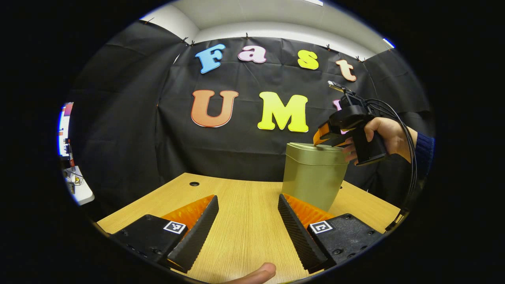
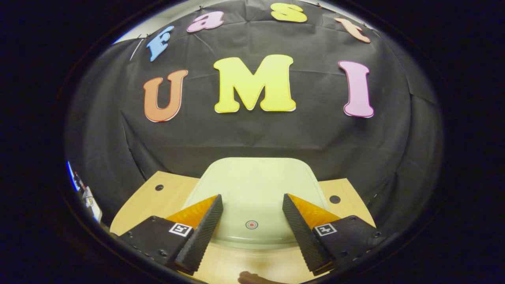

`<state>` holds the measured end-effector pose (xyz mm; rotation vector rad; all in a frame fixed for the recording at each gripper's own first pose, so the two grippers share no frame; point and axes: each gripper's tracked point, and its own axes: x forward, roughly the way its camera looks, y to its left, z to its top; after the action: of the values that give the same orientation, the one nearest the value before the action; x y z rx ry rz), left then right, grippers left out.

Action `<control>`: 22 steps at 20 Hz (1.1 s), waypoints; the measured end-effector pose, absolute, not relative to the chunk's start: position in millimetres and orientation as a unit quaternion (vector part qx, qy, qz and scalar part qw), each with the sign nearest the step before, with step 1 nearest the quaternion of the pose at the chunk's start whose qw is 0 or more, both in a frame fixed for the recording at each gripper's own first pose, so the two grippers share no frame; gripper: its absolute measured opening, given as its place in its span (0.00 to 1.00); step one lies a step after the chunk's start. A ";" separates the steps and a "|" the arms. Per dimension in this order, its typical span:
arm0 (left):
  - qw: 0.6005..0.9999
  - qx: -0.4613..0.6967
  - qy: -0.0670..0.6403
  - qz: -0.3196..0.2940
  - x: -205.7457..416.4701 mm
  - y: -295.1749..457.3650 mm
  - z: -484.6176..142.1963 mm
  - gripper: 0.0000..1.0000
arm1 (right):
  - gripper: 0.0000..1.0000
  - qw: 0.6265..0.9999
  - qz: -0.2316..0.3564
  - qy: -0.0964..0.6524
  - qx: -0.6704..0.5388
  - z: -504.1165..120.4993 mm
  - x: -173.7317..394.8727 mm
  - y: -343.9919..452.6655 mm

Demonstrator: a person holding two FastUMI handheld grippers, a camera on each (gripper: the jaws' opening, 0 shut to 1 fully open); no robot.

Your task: Press the lid of the desktop garbage bin to open it, pick up the crumpled paper on the desktop and throw it into the bin, then pick up the pop can on the desktop and drop it into the bin, and finally close the garbage bin lid.

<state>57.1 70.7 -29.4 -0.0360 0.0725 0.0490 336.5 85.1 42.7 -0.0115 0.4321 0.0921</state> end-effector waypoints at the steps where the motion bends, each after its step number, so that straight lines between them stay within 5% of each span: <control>1: 0.999 -0.019 0.036 0.025 56.2 70.6 -28.1 0.98 | 0.97 0.976 0.047 0.214 -0.013 40.3 335.3 85.3; 16: 0.999 -0.001 0.036 0.031 56.8 73.8 -30.6 0.98 | 0.95 0.986 0.015 0.163 0.027 64.5 328.4 69.0; 22: 0.998 -0.009 0.042 0.039 59.4 78.0 -32.3 0.98 | 0.95 0.992 0.028 0.122 0.034 94.0 259.6 48.4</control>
<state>59.4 78.0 -32.3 -0.0177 0.0842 0.0772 259.6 48.4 94.0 0.0677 0.2439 0.0554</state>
